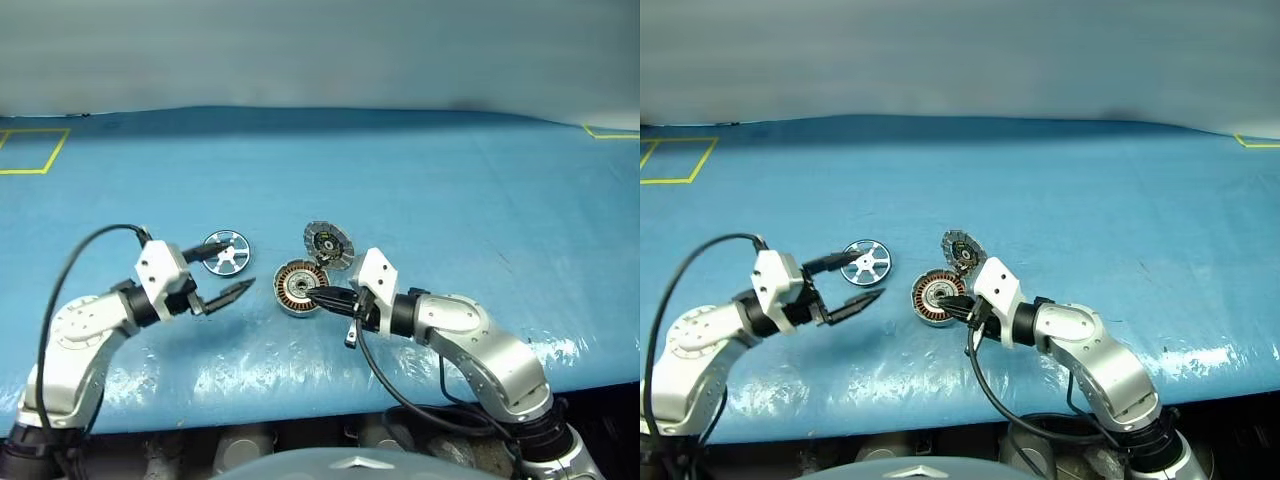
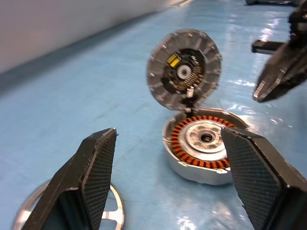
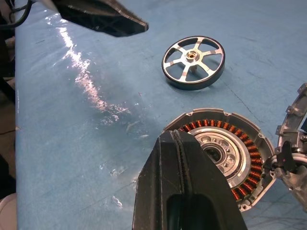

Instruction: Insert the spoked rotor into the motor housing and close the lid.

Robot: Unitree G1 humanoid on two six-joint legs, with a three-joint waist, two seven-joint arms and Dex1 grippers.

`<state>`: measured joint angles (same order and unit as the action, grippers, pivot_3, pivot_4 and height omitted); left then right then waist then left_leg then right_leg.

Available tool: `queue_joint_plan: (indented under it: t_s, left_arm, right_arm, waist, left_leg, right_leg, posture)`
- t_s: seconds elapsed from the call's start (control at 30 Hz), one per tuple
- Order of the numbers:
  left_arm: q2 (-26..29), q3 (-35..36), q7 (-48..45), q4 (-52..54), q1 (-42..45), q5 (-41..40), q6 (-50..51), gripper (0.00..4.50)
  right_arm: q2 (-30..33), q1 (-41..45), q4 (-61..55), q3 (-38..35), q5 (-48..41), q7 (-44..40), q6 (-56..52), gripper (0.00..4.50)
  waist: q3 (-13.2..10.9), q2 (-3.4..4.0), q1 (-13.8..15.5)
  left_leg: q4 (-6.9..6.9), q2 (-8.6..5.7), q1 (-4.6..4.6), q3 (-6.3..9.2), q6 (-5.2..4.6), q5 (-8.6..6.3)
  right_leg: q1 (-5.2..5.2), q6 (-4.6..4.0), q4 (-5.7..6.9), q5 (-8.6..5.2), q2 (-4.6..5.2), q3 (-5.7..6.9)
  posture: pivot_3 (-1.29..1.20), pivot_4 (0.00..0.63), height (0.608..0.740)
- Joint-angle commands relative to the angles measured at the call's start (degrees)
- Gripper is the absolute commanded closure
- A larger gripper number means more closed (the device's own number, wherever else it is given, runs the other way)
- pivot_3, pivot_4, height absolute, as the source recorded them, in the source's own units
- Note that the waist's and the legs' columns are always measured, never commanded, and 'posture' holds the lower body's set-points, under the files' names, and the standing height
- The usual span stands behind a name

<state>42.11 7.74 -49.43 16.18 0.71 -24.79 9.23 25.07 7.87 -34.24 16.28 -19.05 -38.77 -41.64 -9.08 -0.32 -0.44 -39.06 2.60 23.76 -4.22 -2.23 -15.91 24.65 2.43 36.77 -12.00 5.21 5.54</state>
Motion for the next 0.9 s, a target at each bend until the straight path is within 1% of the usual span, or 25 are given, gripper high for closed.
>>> queue_joint_plan:
  t_s: [0.03, 0.07, 0.13, 0.2, 0.27, 0.4, 0.5, 0.7, 0.9]
  left_arm:
    - [2.88, 1.68, -1.32, -3.80, 4.95, 0.62, 1.97, 0.78]
    - [3.54, 1.45, -2.56, -4.94, 6.78, 0.35, 2.22, 0.78]
    - [5.67, -0.06, -7.38, -7.00, 10.09, -1.35, 5.35, 0.78]
    - [8.62, -3.77, -11.99, -10.87, 12.49, 1.97, 5.94, 0.78]
    - [10.56, -7.76, -14.12, -15.77, 14.86, 7.87, 2.24, 0.78]
    - [9.55, -9.87, -15.78, -20.28, 19.40, 9.01, 3.35, 0.78]
    - [9.62, -11.38, -16.09, -22.95, 21.64, 12.04, 0.94, 0.78]
    - [7.11, -14.36, -16.92, -25.06, 25.63, 14.72, 2.24, 0.78]
    - [5.38, -17.83, -18.40, -26.36, 27.63, 17.80, 2.33, 0.78]
  right_arm:
    - [-0.52, 2.01, -2.12, -0.44, -0.25, 1.92, -0.57, 4.48]
    - [-0.39, 2.31, -2.59, -0.65, -1.01, 1.51, -0.67, 4.48]
    - [1.81, 2.94, -3.52, 0.76, -0.67, -0.82, 0.61, 4.48]
    - [2.44, 3.17, -3.33, 1.54, 0.05, -1.26, 2.18, 4.48]
    - [2.08, 3.11, -2.77, 1.80, 0.33, -0.82, 3.15, 4.48]
    - [0.65, 2.35, -2.18, 2.50, 1.11, 1.16, 4.07, 4.48]
    - [0.28, 1.48, -2.53, 2.90, 1.53, 2.25, 4.13, 4.48]
    - [0.30, 0.91, -1.33, 3.37, 3.62, 4.57, 3.93, 4.48]
    - [-0.08, 0.76, -1.02, 3.34, 4.20, 5.51, 3.52, 4.48]
  waist:
    - [-0.01, -0.02, -0.07]
    - [-0.02, -0.02, -0.09]
    - [-0.05, -0.09, -0.09]
    - [-0.05, -0.09, -0.07]
    - [-0.06, -0.06, -0.07]
    - [-0.10, -0.16, -0.13]
    - [-0.11, -0.18, -0.08]
    - [-0.11, -0.18, 0.00]
    - [-0.10, -0.19, -0.11]
  left_leg:
    - [-0.02, -0.01, 0.01, -0.01, 0.00, 0.00]
    - [-0.01, -0.01, 0.00, -0.03, 0.00, 0.00]
    - [-0.02, -0.02, 0.03, -0.03, 0.01, 0.00]
    - [-0.02, -0.02, 0.03, -0.04, 0.16, 0.09]
    - [0.02, -0.04, 0.00, -0.10, 0.24, 0.13]
    - [0.01, 0.00, 0.04, -0.15, 0.27, 0.14]
    - [-0.04, 0.00, 0.05, -0.13, 0.28, 0.15]
    - [-0.13, -0.01, 0.04, -0.14, 0.27, 0.15]
    - [-0.16, 0.00, 0.03, -0.14, 0.28, 0.15]
  right_leg:
    - [0.00, 0.02, 0.00, 0.01, -0.01, -0.01]
    - [0.00, 0.04, 0.00, 0.02, -0.01, -0.03]
    - [0.01, 0.05, -0.01, 0.04, -0.02, -0.03]
    - [0.00, 0.04, -0.01, 0.04, -0.03, -0.03]
    - [-0.02, 0.02, -0.03, 0.01, -0.06, -0.03]
    - [0.01, 0.00, -0.02, -0.01, -0.11, -0.04]
    - [0.00, 0.00, 0.00, -0.01, -0.12, -0.03]
    - [-0.04, 0.04, 0.04, 0.02, -0.10, -0.05]
    - [-0.04, 0.02, 0.10, 0.03, -0.13, -0.07]
  posture:
    - [0.00, 0.150, 0.740]
    - [0.00, 0.150, 0.740]
    - [0.00, 0.150, 0.740]
    - [0.00, 0.150, 0.740]
    - [0.00, 0.150, 0.740]
    - [0.00, 0.150, 0.740]
    - [0.00, 0.150, 0.740]
    - [0.00, 0.150, 0.740]
    - [0.00, 0.150, 0.740]
